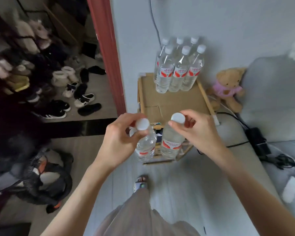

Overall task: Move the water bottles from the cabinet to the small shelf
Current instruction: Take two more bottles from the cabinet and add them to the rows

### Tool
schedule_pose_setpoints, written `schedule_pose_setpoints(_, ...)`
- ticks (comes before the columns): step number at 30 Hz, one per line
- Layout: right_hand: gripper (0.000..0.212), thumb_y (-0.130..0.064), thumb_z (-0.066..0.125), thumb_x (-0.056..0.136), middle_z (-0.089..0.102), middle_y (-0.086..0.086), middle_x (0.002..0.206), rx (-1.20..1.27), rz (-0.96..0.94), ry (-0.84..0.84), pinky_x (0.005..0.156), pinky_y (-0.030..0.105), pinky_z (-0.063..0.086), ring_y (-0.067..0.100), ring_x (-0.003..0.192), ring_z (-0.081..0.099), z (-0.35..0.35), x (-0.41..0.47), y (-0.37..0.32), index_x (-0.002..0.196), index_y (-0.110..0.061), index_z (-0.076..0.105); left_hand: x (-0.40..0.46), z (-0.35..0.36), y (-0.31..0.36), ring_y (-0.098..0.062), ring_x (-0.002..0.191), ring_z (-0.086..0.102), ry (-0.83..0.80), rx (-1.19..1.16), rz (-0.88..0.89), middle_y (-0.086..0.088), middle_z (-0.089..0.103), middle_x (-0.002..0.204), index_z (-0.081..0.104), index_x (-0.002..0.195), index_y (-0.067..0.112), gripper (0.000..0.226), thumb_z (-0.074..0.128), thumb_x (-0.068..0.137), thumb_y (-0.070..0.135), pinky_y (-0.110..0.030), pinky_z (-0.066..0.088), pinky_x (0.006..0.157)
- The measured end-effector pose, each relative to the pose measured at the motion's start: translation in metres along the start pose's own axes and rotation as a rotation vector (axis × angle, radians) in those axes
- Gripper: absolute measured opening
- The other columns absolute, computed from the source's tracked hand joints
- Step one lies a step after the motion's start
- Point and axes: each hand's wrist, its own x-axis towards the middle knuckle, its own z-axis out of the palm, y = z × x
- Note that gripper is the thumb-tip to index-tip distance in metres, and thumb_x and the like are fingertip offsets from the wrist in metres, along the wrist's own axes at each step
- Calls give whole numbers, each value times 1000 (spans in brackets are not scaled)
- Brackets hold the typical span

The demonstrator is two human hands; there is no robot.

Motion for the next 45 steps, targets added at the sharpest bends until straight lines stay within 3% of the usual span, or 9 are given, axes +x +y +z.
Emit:
schedule_pose_setpoints(5,36,-45,69,67,58,2,61,-51,28,51,57,29,42,14,55,47,-11,82,20,84,-12,67,99,12,0,-4,91,61,9,-57,-19,14,63,101,62,101,29,29,70,75,18,-22,47,87)
schedule_pose_setpoints(9,24,-42,71,69,60,-3,64,-15,60,25,56,16,39,8,58,48,-18,137,38,83,-23,65,160,33,-4,2,86,59,-4,-60,-41,17,62,98,61,99,31,32,69,76,10,-14,46,81)
schedule_pose_setpoints(13,27,-47,67,70,62,-4,66,-21,51,-42,59,26,44,10,60,53,-25,185,66,87,-26,66,201,57,-13,3,84,57,31,-21,-72,13,62,97,63,106,21,33,69,76,9,-6,41,74)
schedule_pose_setpoints(16,28,-39,71,72,56,-11,62,-10,25,-125,56,12,36,4,57,48,-22,212,87,91,-18,68,224,75,-16,-1,89,58,72,9,-112,9,62,100,62,107,19,33,69,76,9,-11,44,81)
schedule_pose_setpoints(26,31,-33,69,77,55,-5,64,-45,-166,-330,59,14,38,10,59,46,-44,260,122,95,-9,63,258,113,-11,-9,98,58,150,49,-211,6,61,105,60,111,19,34,64,80,6,-22,45,89)
schedule_pose_setpoints(32,50,-33,67,78,53,-8,106,-45,-190,-562,77,14,40,2,85,52,-54,270,131,124,-29,49,266,106,-13,-9,104,56,36,60,-206,3,60,114,57,112,20,34,60,83,4,-23,43,95)
schedule_pose_setpoints(36,45,-20,63,82,53,-15,117,33,-236,-704,77,19,44,2,90,53,-57,268,127,121,-39,51,266,96,-11,-2,111,50,-56,70,-156,5,56,122,53,120,21,42,57,84,1,-19,39,98)
schedule_pose_setpoints(39,40,-19,60,83,60,-8,114,24,-206,-708,80,37,49,19,90,58,-60,268,126,117,-41,55,265,92,-13,-7,113,50,-88,72,-161,4,58,119,56,115,27,40,57,83,2,-28,40,100)
schedule_pose_setpoints(45,32,-30,72,74,65,1,93,-100,-175,-478,73,27,42,13,71,53,-54,268,121,105,-21,64,264,98,-12,-5,94,56,-5,112,-139,0,63,105,62,103,21,34,69,74,4,-18,44,87)
